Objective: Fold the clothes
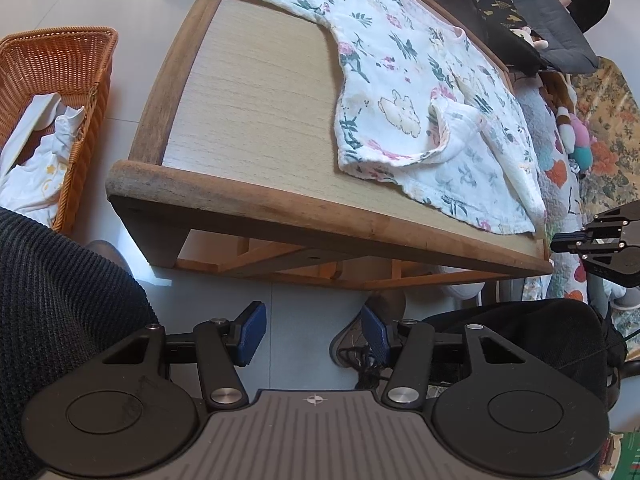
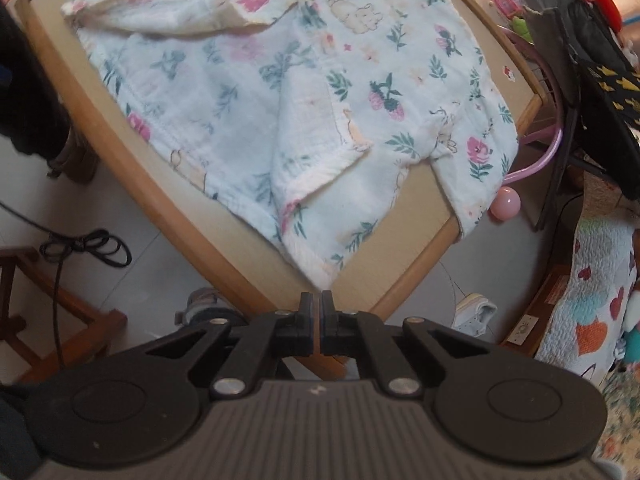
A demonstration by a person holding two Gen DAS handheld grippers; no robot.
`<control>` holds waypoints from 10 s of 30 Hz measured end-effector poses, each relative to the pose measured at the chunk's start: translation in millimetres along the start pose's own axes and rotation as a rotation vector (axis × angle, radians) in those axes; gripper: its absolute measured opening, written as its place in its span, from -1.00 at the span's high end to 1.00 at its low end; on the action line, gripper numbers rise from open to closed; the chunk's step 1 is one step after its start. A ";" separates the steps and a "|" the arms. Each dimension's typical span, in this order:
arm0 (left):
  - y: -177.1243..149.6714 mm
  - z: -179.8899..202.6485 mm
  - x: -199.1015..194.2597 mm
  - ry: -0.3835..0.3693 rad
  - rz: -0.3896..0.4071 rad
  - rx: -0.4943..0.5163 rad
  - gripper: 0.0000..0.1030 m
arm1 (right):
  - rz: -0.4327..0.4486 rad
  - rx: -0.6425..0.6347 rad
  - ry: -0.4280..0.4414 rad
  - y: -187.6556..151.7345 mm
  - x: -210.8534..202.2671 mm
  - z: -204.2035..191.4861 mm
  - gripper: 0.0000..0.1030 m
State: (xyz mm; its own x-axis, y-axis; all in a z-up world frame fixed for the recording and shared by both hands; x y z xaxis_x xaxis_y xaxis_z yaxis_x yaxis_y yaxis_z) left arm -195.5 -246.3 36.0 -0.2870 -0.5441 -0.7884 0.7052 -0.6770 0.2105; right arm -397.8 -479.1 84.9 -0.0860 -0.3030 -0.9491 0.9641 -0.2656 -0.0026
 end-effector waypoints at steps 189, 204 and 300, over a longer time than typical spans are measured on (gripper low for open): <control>91.1 195.5 103.3 0.175 0.018 0.371 -0.19 | 0.219 1.026 0.310 -46.2 28.3 30.5 0.67; 90.0 194.7 104.3 0.157 0.032 0.376 -0.22 | 0.146 0.780 0.054 -33.7 5.1 16.5 0.94; 63.5 120.3 43.0 0.252 0.003 0.252 -0.32 | 0.223 0.638 0.391 80.1 -22.9 -34.8 0.65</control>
State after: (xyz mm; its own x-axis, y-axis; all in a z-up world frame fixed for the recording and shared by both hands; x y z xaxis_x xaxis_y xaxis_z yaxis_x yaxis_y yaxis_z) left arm -241.1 -372.3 84.9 -0.0938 -0.4277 -0.8990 0.5150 -0.7936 0.3238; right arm -309.9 -461.6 95.5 0.3022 -0.0985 -0.9481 0.6066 -0.7474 0.2710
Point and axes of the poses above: each gripper's, at about its wrist camera, not at the fingertips, and x roughly the way its jaws point, z to its right, y to its top, the point moved 4 cm from there along x, roughly the way its jaws point, and after that the axes turned 6 degrees about -y, right-handed, at the moved point
